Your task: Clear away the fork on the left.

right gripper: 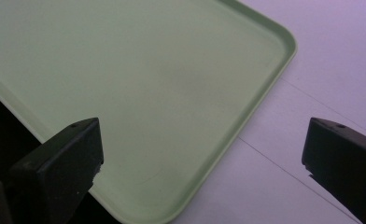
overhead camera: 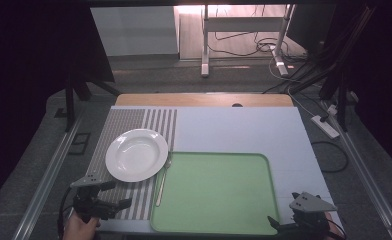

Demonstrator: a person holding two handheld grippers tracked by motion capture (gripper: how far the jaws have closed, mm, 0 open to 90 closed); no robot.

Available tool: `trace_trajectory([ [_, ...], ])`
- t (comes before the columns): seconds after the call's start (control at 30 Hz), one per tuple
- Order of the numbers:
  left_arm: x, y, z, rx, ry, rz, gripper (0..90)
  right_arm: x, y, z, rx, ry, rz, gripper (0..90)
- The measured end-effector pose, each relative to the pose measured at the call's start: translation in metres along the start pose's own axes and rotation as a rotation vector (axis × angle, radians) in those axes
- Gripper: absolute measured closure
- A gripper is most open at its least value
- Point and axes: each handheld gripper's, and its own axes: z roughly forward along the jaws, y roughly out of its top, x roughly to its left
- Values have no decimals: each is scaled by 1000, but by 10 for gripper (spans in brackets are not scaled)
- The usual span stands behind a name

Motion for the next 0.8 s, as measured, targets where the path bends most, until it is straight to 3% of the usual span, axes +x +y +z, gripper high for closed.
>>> trace_trajectory([
  [0.33, -4, -6, -9, -33, 17, 22, 0, 0, 0, 0, 1, -2, -1, 0],
  [0.8, -9, -11, -16, -8, 66, 59, 0, 0, 0, 0, 1, -4, 1, 0],
])
